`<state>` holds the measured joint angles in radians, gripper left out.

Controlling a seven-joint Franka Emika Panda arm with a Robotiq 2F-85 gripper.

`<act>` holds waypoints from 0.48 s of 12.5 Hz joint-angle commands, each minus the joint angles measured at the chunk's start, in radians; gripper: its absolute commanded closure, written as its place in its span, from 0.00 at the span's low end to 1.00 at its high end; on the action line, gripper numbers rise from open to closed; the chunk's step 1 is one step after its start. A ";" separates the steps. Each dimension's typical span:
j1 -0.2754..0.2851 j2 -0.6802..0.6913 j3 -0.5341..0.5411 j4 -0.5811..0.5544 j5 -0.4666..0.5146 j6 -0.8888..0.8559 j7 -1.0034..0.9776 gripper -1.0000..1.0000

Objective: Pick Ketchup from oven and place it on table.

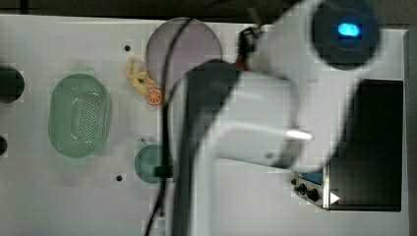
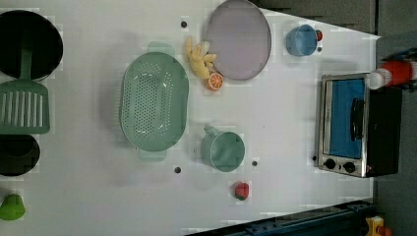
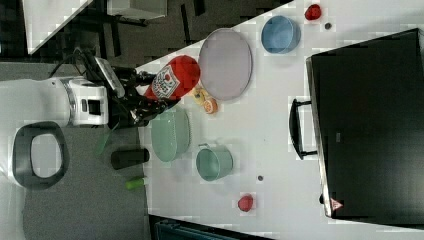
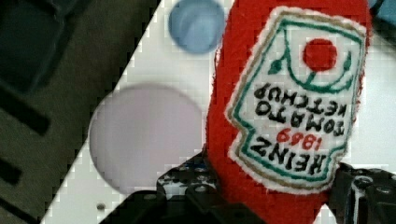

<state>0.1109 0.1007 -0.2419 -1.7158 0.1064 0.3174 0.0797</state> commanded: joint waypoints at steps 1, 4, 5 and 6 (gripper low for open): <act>0.025 -0.010 0.103 -0.132 -0.022 -0.008 -0.025 0.40; 0.021 -0.010 0.095 -0.290 -0.056 0.148 -0.025 0.40; 0.021 -0.009 0.091 -0.350 -0.064 0.206 -0.025 0.40; 0.021 -0.008 0.087 -0.396 -0.064 0.251 -0.025 0.40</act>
<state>0.1715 0.1534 -0.1125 -2.1328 0.0256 0.5225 0.0797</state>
